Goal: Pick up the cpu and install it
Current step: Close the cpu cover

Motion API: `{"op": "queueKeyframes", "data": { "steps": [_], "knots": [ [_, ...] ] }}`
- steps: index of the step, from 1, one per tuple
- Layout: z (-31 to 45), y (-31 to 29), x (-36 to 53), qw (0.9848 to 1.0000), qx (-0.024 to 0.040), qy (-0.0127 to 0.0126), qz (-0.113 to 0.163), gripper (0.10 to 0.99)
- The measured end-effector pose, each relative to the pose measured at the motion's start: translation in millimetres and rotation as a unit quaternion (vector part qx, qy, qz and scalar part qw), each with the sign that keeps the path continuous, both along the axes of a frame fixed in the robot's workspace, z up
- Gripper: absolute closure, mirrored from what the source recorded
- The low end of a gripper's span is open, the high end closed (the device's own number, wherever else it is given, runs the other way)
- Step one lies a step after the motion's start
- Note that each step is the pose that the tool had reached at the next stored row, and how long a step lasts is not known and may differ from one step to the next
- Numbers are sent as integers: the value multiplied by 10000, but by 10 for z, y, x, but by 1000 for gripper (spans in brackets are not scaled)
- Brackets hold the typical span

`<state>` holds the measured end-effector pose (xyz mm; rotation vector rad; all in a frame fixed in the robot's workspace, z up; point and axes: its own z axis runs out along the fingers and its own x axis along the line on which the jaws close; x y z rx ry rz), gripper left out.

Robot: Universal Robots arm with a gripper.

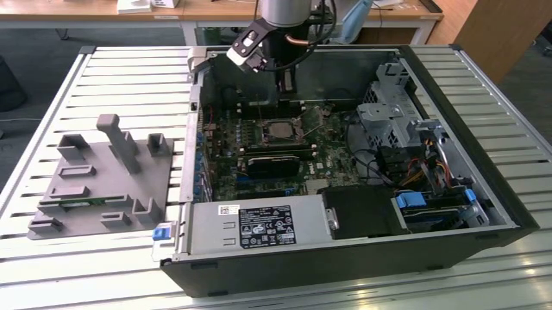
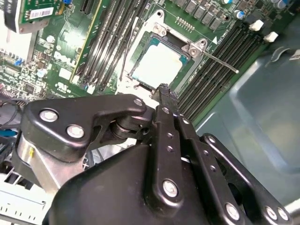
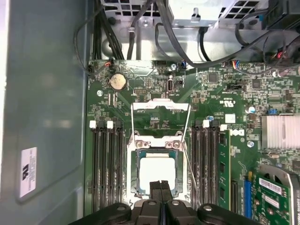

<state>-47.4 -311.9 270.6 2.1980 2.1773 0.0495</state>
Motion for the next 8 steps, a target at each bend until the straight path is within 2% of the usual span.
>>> {"op": "queueKeyframes", "data": {
  "steps": [8],
  "knots": [
    [12, -2, 15, 10000, 4, 0, 0, 980]
  ]
}}
